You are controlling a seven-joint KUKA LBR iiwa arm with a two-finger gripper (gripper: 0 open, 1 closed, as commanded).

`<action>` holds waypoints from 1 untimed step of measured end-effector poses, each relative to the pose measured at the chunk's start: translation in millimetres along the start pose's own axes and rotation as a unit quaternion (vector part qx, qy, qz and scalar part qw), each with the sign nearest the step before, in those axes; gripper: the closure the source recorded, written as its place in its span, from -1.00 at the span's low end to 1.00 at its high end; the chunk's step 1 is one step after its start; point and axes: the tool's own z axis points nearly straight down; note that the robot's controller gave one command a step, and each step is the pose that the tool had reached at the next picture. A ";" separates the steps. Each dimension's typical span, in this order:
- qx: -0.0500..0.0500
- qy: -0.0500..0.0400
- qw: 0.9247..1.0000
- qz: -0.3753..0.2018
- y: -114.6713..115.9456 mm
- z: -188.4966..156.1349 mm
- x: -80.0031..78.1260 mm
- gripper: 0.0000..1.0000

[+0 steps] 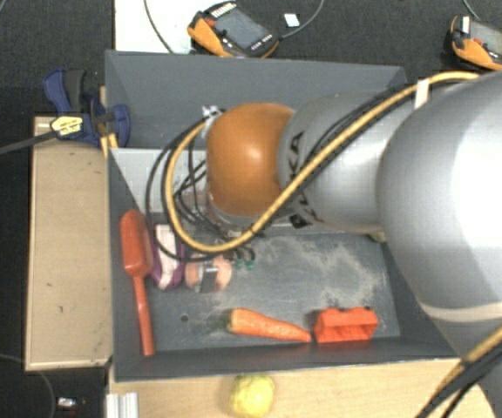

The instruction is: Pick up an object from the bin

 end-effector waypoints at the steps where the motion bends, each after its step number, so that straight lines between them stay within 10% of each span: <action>1: -0.001 -0.005 0.999 0.049 -18.1 -3.0 -0.4 1.00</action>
Offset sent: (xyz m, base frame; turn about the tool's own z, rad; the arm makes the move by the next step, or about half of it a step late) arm 0.0000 0.0000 0.0000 0.0000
